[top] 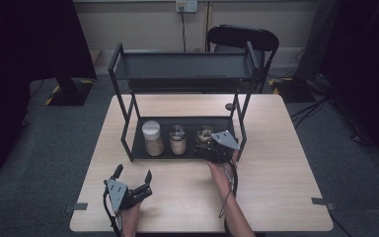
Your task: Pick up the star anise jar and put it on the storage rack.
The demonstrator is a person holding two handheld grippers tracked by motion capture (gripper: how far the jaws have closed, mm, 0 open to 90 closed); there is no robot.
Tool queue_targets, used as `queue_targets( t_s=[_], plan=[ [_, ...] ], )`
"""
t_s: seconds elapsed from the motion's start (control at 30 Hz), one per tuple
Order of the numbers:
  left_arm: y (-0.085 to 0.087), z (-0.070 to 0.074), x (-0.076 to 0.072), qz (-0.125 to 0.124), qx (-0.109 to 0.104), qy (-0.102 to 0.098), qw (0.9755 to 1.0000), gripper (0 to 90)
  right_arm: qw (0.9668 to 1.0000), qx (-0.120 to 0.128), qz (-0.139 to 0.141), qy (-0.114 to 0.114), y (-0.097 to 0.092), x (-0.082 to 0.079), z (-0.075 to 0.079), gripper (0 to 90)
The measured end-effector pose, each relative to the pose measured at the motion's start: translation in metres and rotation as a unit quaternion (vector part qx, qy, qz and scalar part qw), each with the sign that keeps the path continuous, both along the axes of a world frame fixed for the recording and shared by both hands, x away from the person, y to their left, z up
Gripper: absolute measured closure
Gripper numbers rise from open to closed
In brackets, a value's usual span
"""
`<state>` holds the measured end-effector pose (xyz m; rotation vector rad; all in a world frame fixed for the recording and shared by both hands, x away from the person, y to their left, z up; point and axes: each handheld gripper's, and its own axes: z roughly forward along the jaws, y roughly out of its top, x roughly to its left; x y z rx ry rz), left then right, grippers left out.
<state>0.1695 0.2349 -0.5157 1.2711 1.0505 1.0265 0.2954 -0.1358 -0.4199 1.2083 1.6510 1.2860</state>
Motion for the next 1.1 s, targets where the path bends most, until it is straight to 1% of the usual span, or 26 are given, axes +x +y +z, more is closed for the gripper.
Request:
queue_targets(
  t_s=[0.23, 0.43, 0.5, 0.8, 0.9, 1.1],
  plan=[
    [0.0, 0.0, 0.0, 0.0, 0.0, 0.0, 1.0, 0.1, 1.0, 0.003, 0.008, 0.004, -0.002, -0.001, 0.004, 0.0],
    [-0.001, 0.0, 0.0, 0.001, 0.002, 0.0, 1.0, 0.2, 1.0, 0.002, 0.005, 0.0, -0.001, -0.004, 0.002, 0.0],
    [-0.001, 0.0, 0.0, 0.001, 0.002, 0.0, 1.0, 0.1, 1.0, 0.005, 0.007, 0.0, -0.002, -0.005, 0.002, 0.0],
    [-0.001, 0.0, 0.0, 0.002, 0.001, -0.001, 1.0, 0.1, 0.9998, 0.01, 0.011, -0.016, -0.005, -0.011, 0.005, 0.0],
    [-0.001, 0.0, 0.0, 0.002, 0.001, -0.001, 1.0, 0.1, 0.9997, 0.007, 0.013, -0.021, -0.005, -0.014, 0.006, 0.0],
    [-0.001, 0.0, 0.0, 0.002, 0.001, -0.001, 1.0, 0.1, 0.9994, 0.014, 0.018, -0.028, -0.006, -0.018, 0.005, 0.0]
  ],
)
